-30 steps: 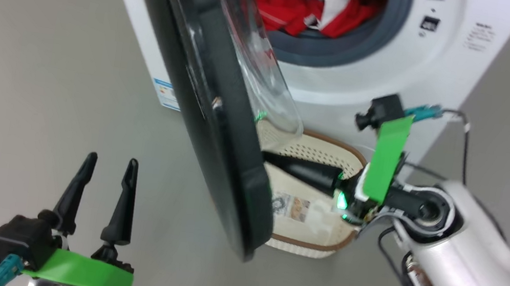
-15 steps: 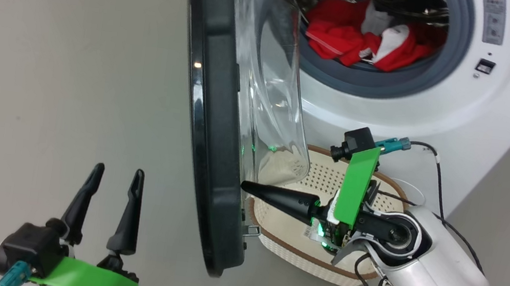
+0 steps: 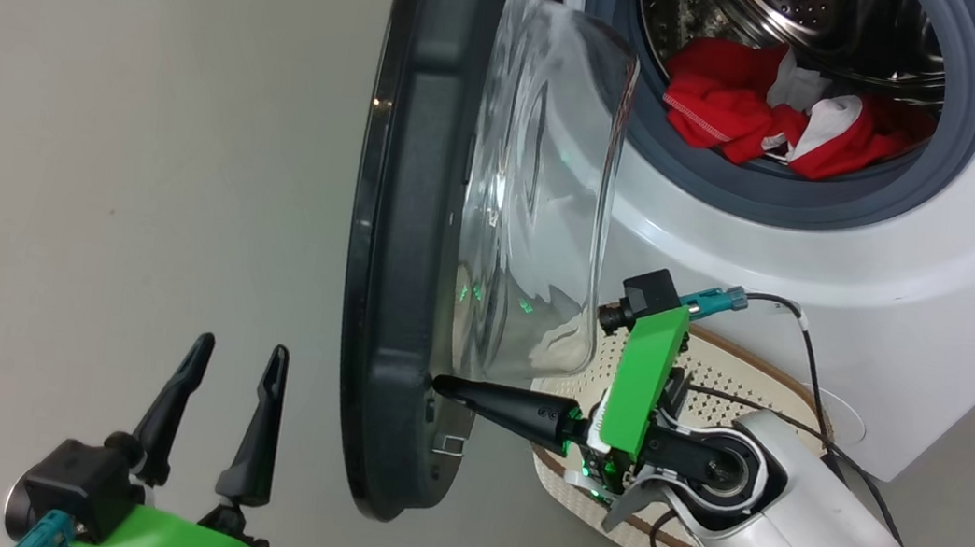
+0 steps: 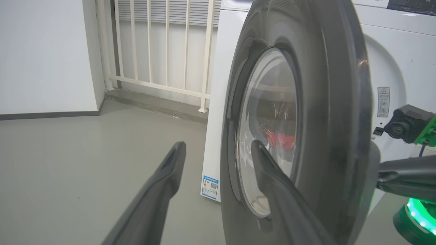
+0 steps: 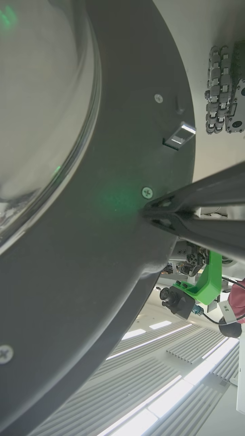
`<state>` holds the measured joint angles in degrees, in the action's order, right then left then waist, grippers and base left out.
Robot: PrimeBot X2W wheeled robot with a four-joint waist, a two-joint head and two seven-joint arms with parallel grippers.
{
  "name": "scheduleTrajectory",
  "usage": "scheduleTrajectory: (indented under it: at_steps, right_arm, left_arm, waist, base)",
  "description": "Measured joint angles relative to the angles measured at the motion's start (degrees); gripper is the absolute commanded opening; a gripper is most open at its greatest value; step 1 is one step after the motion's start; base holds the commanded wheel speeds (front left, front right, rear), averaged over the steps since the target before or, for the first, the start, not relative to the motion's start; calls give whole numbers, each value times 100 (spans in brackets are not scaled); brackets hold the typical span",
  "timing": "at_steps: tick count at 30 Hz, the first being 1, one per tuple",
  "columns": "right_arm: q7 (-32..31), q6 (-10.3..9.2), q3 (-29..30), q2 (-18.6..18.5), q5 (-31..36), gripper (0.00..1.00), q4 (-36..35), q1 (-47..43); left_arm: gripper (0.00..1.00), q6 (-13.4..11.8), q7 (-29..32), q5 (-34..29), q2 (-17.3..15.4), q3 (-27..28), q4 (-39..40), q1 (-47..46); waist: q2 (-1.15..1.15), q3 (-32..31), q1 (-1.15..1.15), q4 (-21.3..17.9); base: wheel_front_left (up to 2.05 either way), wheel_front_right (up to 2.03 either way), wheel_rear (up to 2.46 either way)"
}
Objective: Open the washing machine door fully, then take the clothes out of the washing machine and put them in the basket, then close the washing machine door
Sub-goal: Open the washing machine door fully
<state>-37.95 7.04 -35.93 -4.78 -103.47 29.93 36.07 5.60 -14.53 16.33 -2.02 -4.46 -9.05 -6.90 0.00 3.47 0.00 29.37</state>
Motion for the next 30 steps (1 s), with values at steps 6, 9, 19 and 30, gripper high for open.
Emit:
scheduleTrajectory:
  at_steps: [6, 9, 19, 30]
  right_arm:
    - [124, 0, -94, 22, -5, 0, 107, 64]
    - [209, 0, 10, 34, 96, 49, 108, 58]
    - [1330, 0, 348, -641, 1315, 100, -705, -441]
    - [4524, 1, -253, -1343, 3764, 100, -831, -1162]
  left_arm:
    - [100, 0, 0, 8, -1, 8, -10, 2]
    - [100, 0, 0, 7, -1, 35, -16, 14]
    - [100, 7, 0, -12, -2, 237, -46, 121]
    - [100, 8, 0, -87, -3, 298, -101, 253]
  waist:
    - [0, 15, 1, -1]
    - [0, 10, 0, -39]
    - [0, -48, 0, -246]
    - [0, -190, 0, -363]
  base:
    - [0, 0, 0]
    - [0, 0, 0]
    - [0, 0, 0]
    - [0, 0, 0]
